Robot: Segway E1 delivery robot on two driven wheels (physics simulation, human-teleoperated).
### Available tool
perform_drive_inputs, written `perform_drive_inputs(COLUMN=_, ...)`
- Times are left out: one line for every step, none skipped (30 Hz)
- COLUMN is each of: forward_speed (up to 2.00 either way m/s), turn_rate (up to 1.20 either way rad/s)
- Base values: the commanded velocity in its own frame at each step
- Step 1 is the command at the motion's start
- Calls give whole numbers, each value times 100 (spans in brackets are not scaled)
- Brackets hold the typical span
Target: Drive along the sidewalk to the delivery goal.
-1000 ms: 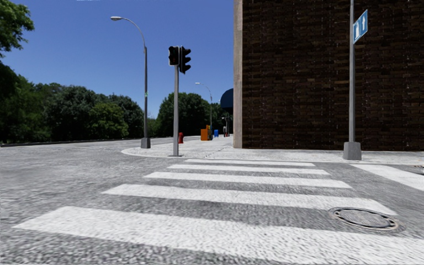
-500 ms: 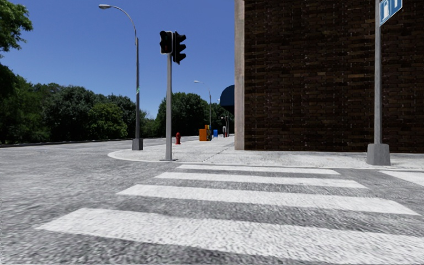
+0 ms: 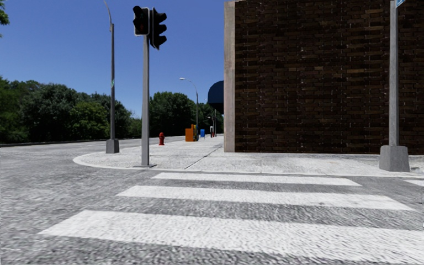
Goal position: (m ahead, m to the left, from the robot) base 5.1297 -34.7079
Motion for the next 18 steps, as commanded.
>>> perform_drive_inputs(forward_speed=200, turn_rate=-101)
perform_drive_inputs(forward_speed=200, turn_rate=-59)
perform_drive_inputs(forward_speed=200, turn_rate=-7)
perform_drive_inputs(forward_speed=200, turn_rate=0)
perform_drive_inputs(forward_speed=200, turn_rate=0)
perform_drive_inputs(forward_speed=200, turn_rate=0)
perform_drive_inputs(forward_speed=200, turn_rate=0)
perform_drive_inputs(forward_speed=200, turn_rate=0)
perform_drive_inputs(forward_speed=200, turn_rate=0)
perform_drive_inputs(forward_speed=200, turn_rate=0)
perform_drive_inputs(forward_speed=200, turn_rate=0)
perform_drive_inputs(forward_speed=200, turn_rate=-87)
perform_drive_inputs(forward_speed=200, turn_rate=-101)
perform_drive_inputs(forward_speed=200, turn_rate=-112)
perform_drive_inputs(forward_speed=200, turn_rate=-112)
perform_drive_inputs(forward_speed=200, turn_rate=-115)
perform_drive_inputs(forward_speed=200, turn_rate=-77)
perform_drive_inputs(forward_speed=200, turn_rate=0)
